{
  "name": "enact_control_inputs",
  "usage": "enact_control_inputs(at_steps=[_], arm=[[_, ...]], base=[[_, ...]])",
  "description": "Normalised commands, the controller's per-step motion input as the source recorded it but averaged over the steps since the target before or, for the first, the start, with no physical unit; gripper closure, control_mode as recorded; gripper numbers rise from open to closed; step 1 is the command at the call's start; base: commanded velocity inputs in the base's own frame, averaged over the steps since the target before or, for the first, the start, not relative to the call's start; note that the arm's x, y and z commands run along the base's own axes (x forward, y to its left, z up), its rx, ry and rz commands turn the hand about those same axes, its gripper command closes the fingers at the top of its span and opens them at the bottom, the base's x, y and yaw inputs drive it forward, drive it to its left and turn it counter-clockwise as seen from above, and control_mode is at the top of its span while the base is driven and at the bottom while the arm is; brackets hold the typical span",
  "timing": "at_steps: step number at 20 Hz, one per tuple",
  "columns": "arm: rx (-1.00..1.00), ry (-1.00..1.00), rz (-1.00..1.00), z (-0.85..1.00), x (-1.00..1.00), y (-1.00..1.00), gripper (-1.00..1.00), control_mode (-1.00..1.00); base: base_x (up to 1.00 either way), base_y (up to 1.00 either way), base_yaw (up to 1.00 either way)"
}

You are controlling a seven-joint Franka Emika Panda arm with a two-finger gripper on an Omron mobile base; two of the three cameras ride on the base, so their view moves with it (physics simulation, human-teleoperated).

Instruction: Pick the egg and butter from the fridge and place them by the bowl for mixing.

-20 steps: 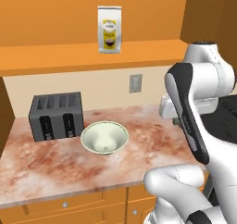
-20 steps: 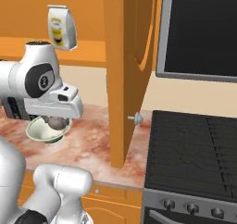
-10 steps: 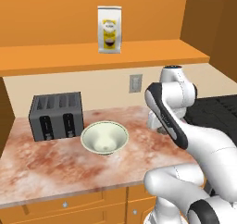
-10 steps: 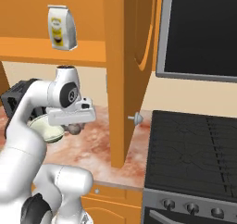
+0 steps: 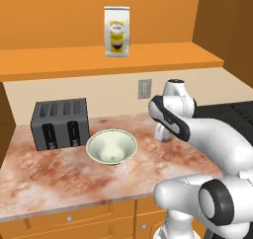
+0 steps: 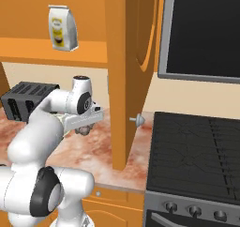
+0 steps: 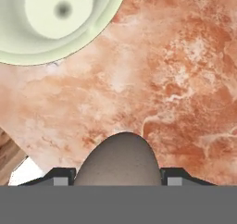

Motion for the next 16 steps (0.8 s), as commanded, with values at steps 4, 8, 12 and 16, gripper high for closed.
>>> enact_control_inputs(at_steps=[4, 8, 12, 16], arm=[[0.02, 0.00, 0.20, -0.30, 0.70, 0.24, 1.00, -1.00], [0.00, 0.00, 0.11, -0.51, 0.56, 0.36, 1.00, -1.00], [0.00, 0.00, 0.08, -0.47, 0.54, 0.08, 1.00, -1.00], [0.00, 0.00, 0.04, -0.40, 0.47, 0.01, 1.00, -1.00]], base=[[0.00, 0.00, 0.00], [0.00, 0.00, 0.00], [0.00, 0.00, 0.00], [0.00, 0.00, 0.00]])
